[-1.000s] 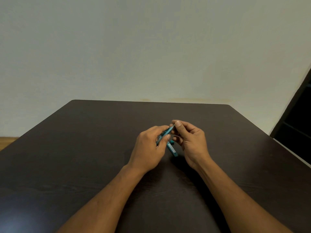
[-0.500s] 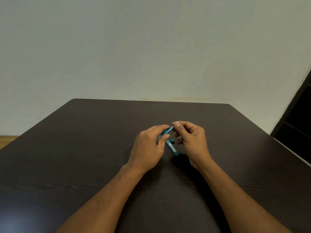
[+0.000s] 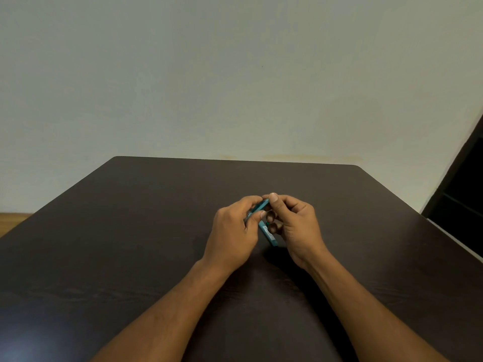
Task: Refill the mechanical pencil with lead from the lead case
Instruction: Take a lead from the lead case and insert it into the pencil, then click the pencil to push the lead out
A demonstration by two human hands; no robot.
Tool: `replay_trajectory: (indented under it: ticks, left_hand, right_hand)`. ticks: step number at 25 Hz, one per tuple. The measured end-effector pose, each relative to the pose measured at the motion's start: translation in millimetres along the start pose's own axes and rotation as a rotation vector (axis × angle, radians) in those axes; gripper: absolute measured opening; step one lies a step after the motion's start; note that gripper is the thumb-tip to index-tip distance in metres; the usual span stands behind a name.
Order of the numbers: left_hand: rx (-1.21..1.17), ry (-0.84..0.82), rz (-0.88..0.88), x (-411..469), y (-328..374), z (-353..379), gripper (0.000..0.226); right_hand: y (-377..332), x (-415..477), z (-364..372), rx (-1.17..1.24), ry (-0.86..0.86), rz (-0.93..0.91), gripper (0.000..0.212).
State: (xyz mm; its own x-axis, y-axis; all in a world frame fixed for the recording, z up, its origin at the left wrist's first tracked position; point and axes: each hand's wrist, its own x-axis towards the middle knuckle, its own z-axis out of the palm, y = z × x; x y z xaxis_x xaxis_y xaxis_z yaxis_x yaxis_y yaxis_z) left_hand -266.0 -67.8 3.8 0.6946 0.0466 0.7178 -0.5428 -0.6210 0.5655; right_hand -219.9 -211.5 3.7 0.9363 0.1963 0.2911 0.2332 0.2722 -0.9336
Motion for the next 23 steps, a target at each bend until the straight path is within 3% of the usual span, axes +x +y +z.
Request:
replay_trajectory:
  ticks: [4,6,8,11,14,18,23]
  left_hand:
    - [-0.16,-0.019,-0.181,5,2,5,0.038]
    - [-0.374,-0.062,-0.333,8,3,1,0.041]
    - [-0.662,-0.037,-0.538,10,1,-7,0.045]
    - [-0.916,-0.053,-0.736,17,-3,-16,0.06]
    - [-1.135,-0.164,-0.824,19,-7,-14,0.067]
    - [-1.315,-0.244,-0.895,24,-12,-11,0.078]
    - [-1.255,-0.393,-0.932,25,-7,-6,0.074]
  right_hand:
    - [0,2,-2,0.03,-0.064,-0.006,0.019]
    - [-3,3,-2,0.126,-0.012,0.03,0.019]
    - [-8,11,1,0.452,0.108,0.115,0.018]
    - [-26,33,11,0.87,0.086,0.105,0.017]
    - [-33,46,30,0.932,0.047,0.113,0.027]
    - [-31,46,31,1.033,0.108,0.161,0.059]
    - [-45,40,1,1.114,0.201,0.146,0.057]
